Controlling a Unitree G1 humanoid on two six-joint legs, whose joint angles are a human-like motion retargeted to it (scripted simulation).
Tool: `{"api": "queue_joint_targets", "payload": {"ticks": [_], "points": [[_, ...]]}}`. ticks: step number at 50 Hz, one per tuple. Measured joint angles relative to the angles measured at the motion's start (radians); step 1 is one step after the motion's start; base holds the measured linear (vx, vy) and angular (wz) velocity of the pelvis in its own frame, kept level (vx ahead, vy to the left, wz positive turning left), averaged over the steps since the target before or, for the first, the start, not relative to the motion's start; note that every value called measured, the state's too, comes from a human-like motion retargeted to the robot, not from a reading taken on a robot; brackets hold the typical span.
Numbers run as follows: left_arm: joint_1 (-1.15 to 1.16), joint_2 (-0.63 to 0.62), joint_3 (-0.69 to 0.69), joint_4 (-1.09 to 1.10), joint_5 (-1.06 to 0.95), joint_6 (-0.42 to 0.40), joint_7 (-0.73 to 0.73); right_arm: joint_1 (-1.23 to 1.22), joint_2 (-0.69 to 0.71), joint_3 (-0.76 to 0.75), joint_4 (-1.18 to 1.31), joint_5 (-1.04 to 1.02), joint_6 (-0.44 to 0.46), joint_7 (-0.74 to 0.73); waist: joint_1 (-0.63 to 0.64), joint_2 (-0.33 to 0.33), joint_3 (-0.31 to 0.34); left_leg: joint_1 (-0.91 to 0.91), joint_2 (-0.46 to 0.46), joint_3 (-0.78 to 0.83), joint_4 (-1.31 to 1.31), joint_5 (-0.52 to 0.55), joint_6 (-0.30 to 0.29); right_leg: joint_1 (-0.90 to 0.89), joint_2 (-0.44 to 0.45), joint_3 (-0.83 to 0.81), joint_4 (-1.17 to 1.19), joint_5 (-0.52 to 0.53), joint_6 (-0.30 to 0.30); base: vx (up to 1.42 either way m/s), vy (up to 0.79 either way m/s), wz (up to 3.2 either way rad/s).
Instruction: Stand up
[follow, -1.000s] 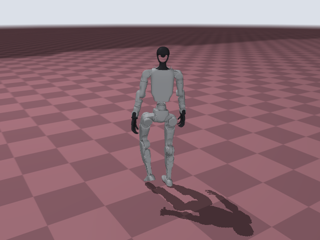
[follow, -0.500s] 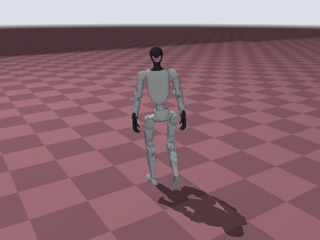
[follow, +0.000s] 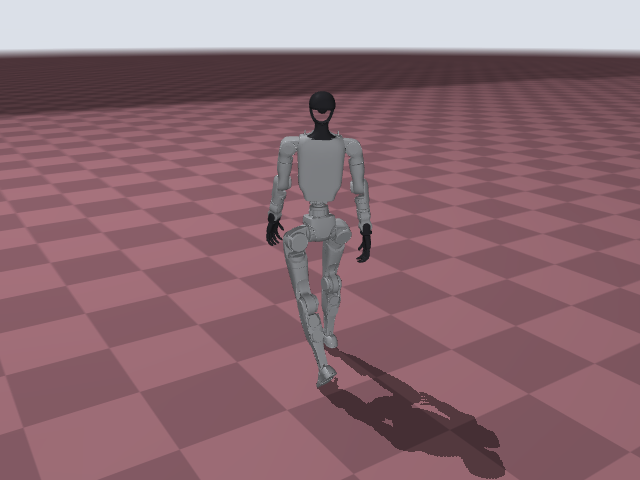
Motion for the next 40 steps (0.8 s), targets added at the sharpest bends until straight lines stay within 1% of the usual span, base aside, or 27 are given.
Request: {"api": "queue_joint_targets", "payload": {"ticks": [1,2,3,5,7,8,9,10,12,15,18,20,21,22,23,24,25,27,28,29,30,32,33,35,36,38,40], "points": [[0.034,0.004,0.021,0.049,0.007,0.018,0.014,-0.004,-0.001,-0.002,-0.006,0.003,-0.003,-0.003,0.009,-0.004,-0.003,-0.029,-0.022,-0.015,0.072,0.079,-0.052,0.018,-0.008,0.028,0.004,-0.021,0.000,0.80,-0.09,-0.06],[0.066,0.010,0.041,0.096,0.011,0.038,0.023,-0.009,-0.001,-0.002,-0.014,0.006,-0.006,-0.008,0.019,-0.013,-0.009,-0.062,-0.047,-0.015,0.146,0.145,-0.089,0.036,-0.026,0.040,0.007,-0.042,0.000,0.71,0.00,-0.25],[0.097,0.021,0.058,0.143,0.006,0.060,0.025,-0.016,-0.002,-0.001,-0.023,0.010,-0.011,-0.014,0.030,-0.031,-0.018,-0.100,-0.081,0.014,0.222,0.184,-0.098,0.055,-0.065,0.021,0.011,-0.063,0.002,0.61,0.10,-0.24],[0.157,0.054,0.091,0.217,-0.009,0.106,0.005,-0.039,-0.002,0.004,-0.045,0.019,-0.023,-0.027,0.039,-0.048,-0.032,-0.186,-0.114,0.084,0.368,0.227,-0.100,0.074,-0.092,0.037,0.020,-0.096,-0.003,0.56,0.07,-0.33],[0.247,0.083,0.153,0.244,-0.010,0.149,-0.020,-0.057,0.013,0.017,-0.070,0.024,-0.035,-0.035,0.074,-0.059,-0.033,-0.261,-0.071,0.107,0.490,0.097,-0.087,0.113,-0.066,0.060,-0.001,-0.104,-0.028,0.57,-0.27,-1.08],[0.294,0.093,0.189,0.246,-0.013,0.161,-0.030,-0.068,0.020,0.024,-0.084,0.024,-0.040,-0.036,0.092,-0.061,-0.030,-0.297,-0.035,0.135,0.539,0.015,-0.047,0.130,-0.053,0.077,-0.010,-0.109,-0.037,0.54,-0.24,-1.26],[0.337,0.098,0.221,0.243,-0.024,0.164,-0.041,-0.080,0.026,0.031,-0.099,0.026,-0.048,-0.038,0.099,-0.061,-0.027,-0.335,0.000,0.161,0.571,-0.034,-0.014,0.143,-0.042,0.100,-0.015,-0.114,-0.043,0.50,-0.14,-1.12],[0.380,0.101,0.252,0.238,-0.039,0.163,-0.053,-0.094,0.030,0.039,-0.115,0.028,-0.056,-0.040,0.101,-0.060,-0.023,-0.375,0.035,0.186,0.593,-0.068,0.015,0.154,-0.031,0.125,-0.018,-0.119,-0.048,0.50,-0.06,-1.05],[0.448,0.102,0.300,0.226,-0.075,0.155,-0.078,-0.116,0.041,0.058,-0.141,0.040,-0.083,-0.047,0.113,-0.054,-0.017,-0.440,0.066,0.167,0.563,-0.129,0.030,0.171,-0.014,0.152,-0.021,-0.130,-0.058,0.47,-0.01,-1.12],[0.523,0.102,0.354,0.214,-0.116,0.160,-0.107,-0.146,0.051,0.084,-0.172,0.063,-0.121,-0.044,0.157,-0.034,-0.004,-0.509,0.130,0.140,0.418,-0.189,0.084,0.187,0.030,0.205,-0.016,-0.142,-0.073,0.34,0.03,-1.56],[0.557,0.100,0.383,0.216,-0.131,0.173,-0.123,-0.171,0.056,0.099,-0.183,0.063,-0.136,-0.026,0.212,-0.010,0.025,-0.519,0.145,0.007,0.176,-0.159,0.050,0.211,0.084,0.277,-0.001,-0.153,-0.087,0.39,0.11,-1.92],[0.562,0.097,0.387,0.217,-0.138,0.181,-0.137,-0.191,0.058,0.109,-0.172,0.054,-0.138,-0.020,0.251,0.009,0.053,-0.489,0.106,-0.258,-0.002,-0.117,0.028,0.236,0.129,0.342,0.012,-0.163,-0.095,0.42,0.15,-2.15],[0.559,0.094,0.384,0.215,-0.140,0.184,-0.144,-0.200,0.058,0.117,-0.161,0.047,-0.135,-0.017,0.257,0.020,0.069,-0.465,0.104,-0.390,-0.079,-0.092,0.015,0.252,0.149,0.365,0.019,-0.168,-0.099,0.38,0.17,-2.14],[0.555,0.090,0.380,0.213,-0.140,0.185,-0.150,-0.208,0.056,0.126,-0.149,0.038,-0.131,-0.013,0.266,0.028,0.086,-0.435,0.103,-0.503,-0.147,-0.067,-0.015,0.271,0.164,0.396,0.032,-0.180,-0.099,0.46,0.27,-2.31],[0.552,0.083,0.376,0.210,-0.138,0.184,-0.155,-0.214,0.052,0.137,-0.135,0.026,-0.125,-0.007,0.283,0.030,0.107,-0.396,0.104,-0.579,-0.199,-0.043,-0.079,0.298,0.169,0.444,0.056,-0.202,-0.094,0.56,0.37,-2.63],[0.545,0.075,0.370,0.204,-0.135,0.182,-0.159,-0.215,0.048,0.147,-0.124,0.012,-0.117,-0.002,0.297,0.024,0.121,-0.360,0.087,-0.617,-0.223,-0.037,-0.100,0.321,0.158,0.491,0.078,-0.227,-0.086,0.64,0.46,-2.85],[0.537,0.068,0.363,0.198,-0.132,0.179,-0.162,-0.214,0.043,0.156,-0.115,-0.004,-0.109,0.004,0.310,0.013,0.131,-0.327,0.060,-0.636,-0.233,-0.040,-0.100,0.342,0.138,0.539,0.098,-0.253,-0.077,0.52,0.31,-2.73],[0.507,0.061,0.345,0.176,-0.133,0.176,-0.162,-0.213,0.050,0.162,-0.099,-0.041,-0.089,0.008,0.316,0.010,0.118,-0.326,0.079,-0.621,-0.192,-0.139,-0.100,0.313,0.160,0.588,0.110,-0.252,-0.079,0.28,0.06,-2.33],[0.490,0.061,0.336,0.162,-0.137,0.174,-0.160,-0.207,0.056,0.165,-0.094,-0.051,-0.083,0.006,0.304,0.019,0.108,-0.350,0.124,-0.566,-0.183,-0.192,-0.100,0.292,0.183,0.600,0.103,-0.240,-0.082,0.12,-0.03,-1.70],[0.473,0.061,0.328,0.145,-0.141,0.171,-0.158,-0.199,0.060,0.165,-0.091,-0.057,-0.079,0.006,0.278,0.027,0.098,-0.357,0.147,-0.518,-0.183,-0.226,-0.072,0.275,0.194,0.599,0.096,-0.232,-0.082,0.09,-0.01,-1.24],[0.456,0.061,0.321,0.126,-0.144,0.168,-0.154,-0.190,0.062,0.164,-0.087,-0.060,-0.077,0.006,0.246,0.034,0.088,-0.357,0.159,-0.473,-0.186,-0.250,-0.030,0.260,0.199,0.593,0.088,-0.227,-0.081,0.14,0.07,-1.06],[0.418,0.067,0.305,0.089,-0.171,0.159,-0.143,-0.171,0.062,0.163,-0.079,-0.052,-0.072,0.009,0.188,0.043,0.067,-0.355,0.153,-0.438,-0.194,-0.263,0.016,0.224,0.194,0.600,0.093,-0.219,-0.066,0.12,0.13,-1.38],[0.395,0.073,0.305,0.074,-0.189,0.155,-0.137,-0.162,0.064,0.166,-0.078,-0.043,-0.067,0.010,0.167,0.042,0.060,-0.359,0.156,-0.447,-0.203,-0.259,0.012,0.202,0.190,0.612,0.100,-0.203,-0.057,-0.02,0.12,-1.99],[0.346,0.095,0.317,0.038,-0.216,0.144,-0.127,-0.150,0.065,0.165,-0.076,-0.015,-0.063,0.008,0.146,0.036,0.064,-0.369,0.190,-0.354,-0.204,-0.267,0.010,0.154,0.183,0.641,0.120,-0.153,-0.031,-0.17,0.13,-2.32],[0.326,0.109,0.317,0.018,-0.225,0.142,-0.124,-0.146,0.064,0.159,-0.074,0.003,-0.066,0.006,0.141,0.033,0.072,-0.364,0.190,-0.336,-0.206,-0.270,0.024,0.137,0.181,0.641,0.129,-0.134,-0.013,-0.23,0.11,-2.21],[0.288,0.149,0.309,-0.028,-0.254,0.138,-0.119,-0.140,0.058,0.152,-0.067,0.055,-0.073,0.009,0.136,0.021,0.086,-0.350,0.191,-0.270,-0.210,-0.281,0.059,0.100,0.171,0.594,0.152,-0.111,0.019,-0.25,0.08,-2.34],[0.267,0.202,0.297,-0.066,-0.289,0.123,-0.100,-0.130,0.050,0.149,-0.066,0.090,-0.071,0.022,0.136,0.011,0.088,-0.340,0.199,-0.178,-0.211,-0.300,0.094,0.066,0.156,0.480,0.170,-0.114,0.005,-0.21,0.06,-2.67]]}}
